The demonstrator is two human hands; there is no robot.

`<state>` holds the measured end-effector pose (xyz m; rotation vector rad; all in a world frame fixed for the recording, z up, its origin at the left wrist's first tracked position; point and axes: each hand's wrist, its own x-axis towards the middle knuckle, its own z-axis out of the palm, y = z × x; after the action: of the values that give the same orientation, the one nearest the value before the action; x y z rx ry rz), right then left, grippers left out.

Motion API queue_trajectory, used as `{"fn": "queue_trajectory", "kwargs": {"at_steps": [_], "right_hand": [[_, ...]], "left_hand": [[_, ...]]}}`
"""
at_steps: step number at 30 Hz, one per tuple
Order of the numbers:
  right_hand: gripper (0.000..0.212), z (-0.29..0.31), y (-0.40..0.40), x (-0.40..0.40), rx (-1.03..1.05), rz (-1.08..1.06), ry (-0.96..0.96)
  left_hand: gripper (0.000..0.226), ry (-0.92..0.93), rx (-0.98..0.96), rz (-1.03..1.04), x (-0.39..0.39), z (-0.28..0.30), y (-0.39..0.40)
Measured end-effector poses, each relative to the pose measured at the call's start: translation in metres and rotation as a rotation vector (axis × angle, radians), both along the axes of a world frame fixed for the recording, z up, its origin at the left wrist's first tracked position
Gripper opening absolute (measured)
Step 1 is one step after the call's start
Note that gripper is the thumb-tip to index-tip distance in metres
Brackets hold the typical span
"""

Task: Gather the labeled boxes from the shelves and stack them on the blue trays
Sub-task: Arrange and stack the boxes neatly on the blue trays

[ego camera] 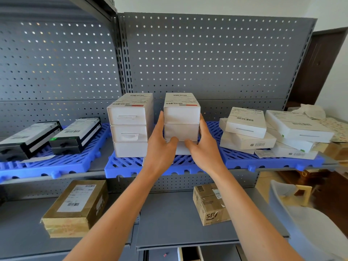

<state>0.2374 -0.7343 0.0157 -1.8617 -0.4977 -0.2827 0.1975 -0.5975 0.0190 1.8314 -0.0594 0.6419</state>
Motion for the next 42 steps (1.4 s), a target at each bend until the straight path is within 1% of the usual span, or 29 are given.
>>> {"fn": "queue_trajectory", "kwargs": {"at_steps": [5, 11, 15, 20, 24, 28, 32, 35, 42], "right_hand": [[0.085, -0.001, 0.001, -0.005, 0.031, -0.006, 0.015], [0.085, 0.001, 0.002, -0.006, 0.011, 0.003, 0.022], [0.087, -0.002, 0.0, -0.008, -0.022, -0.014, 0.039], [0.077, -0.006, -0.001, -0.014, -0.037, -0.052, -0.028], [0.072, -0.004, -0.002, -0.02, -0.052, -0.066, -0.032], [0.066, -0.002, -0.006, -0.034, -0.06, -0.081, -0.04], [0.057, -0.003, -0.009, -0.054, -0.138, -0.138, -0.08], [0.056, -0.003, -0.017, -0.069, -0.186, -0.186, -0.076], [0.053, -0.019, -0.058, -0.105, -0.269, -0.35, -0.042]], "left_hand": [[0.081, -0.013, -0.02, -0.003, -0.005, 0.0, -0.002], [0.085, 0.015, -0.018, -0.033, -0.009, 0.001, -0.002], [0.084, 0.032, -0.003, -0.015, -0.01, 0.0, -0.001], [0.081, 0.035, 0.023, -0.023, -0.015, -0.003, -0.001], [0.077, 0.054, 0.031, -0.036, -0.017, -0.001, 0.003], [0.07, 0.024, 0.063, -0.017, -0.031, -0.003, 0.004], [0.059, -0.074, 0.146, 0.019, -0.047, -0.005, 0.006], [0.055, -0.081, 0.199, 0.016, -0.057, -0.009, 0.006], [0.044, -0.083, 0.184, -0.101, -0.082, -0.022, -0.015]]}}
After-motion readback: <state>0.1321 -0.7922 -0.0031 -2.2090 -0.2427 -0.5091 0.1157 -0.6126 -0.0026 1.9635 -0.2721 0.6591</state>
